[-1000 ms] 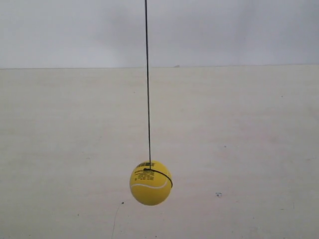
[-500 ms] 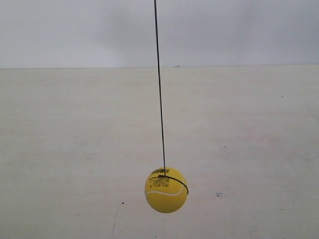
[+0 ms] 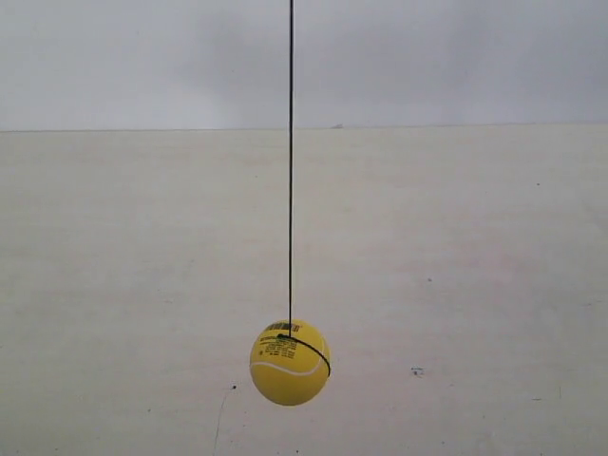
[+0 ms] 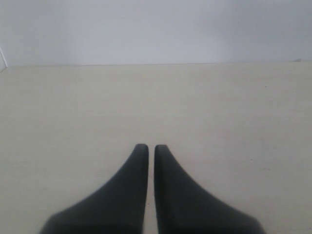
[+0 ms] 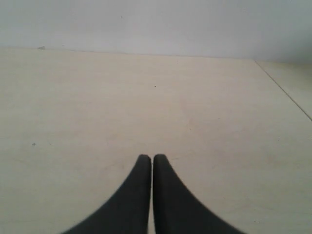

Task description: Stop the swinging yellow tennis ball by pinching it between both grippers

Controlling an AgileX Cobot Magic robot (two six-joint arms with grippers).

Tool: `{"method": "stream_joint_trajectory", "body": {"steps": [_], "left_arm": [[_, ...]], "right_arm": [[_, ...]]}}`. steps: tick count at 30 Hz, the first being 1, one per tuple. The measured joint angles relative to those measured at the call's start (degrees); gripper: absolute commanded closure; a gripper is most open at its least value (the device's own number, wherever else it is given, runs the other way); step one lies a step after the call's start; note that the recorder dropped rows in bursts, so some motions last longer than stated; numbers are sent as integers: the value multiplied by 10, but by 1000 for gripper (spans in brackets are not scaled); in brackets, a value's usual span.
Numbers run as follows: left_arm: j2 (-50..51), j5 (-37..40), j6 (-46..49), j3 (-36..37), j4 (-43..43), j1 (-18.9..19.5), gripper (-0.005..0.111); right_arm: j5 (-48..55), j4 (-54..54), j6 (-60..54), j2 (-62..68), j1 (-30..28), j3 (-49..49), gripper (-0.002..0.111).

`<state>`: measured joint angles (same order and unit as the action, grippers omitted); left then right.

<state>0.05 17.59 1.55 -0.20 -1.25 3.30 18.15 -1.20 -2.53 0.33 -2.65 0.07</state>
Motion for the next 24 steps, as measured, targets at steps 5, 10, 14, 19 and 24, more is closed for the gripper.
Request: {"method": "stream_joint_trajectory", "body": {"steps": [5,10,14,19,24], "left_arm": [[0,0,0,0,0,0,102],[0,0,0,0,0,0,102],[0,0,0,0,0,0,102],[0,0,0,0,0,0,102],[0,0,0,0,0,0,102]], "right_arm": [[2,0,20,0,0,0,108],[4,0,25,0,0,0,108],[4,0,25,0,0,0,108],[4,0,25,0,0,0,108],[4,0,25,0,0,0,108]]}}
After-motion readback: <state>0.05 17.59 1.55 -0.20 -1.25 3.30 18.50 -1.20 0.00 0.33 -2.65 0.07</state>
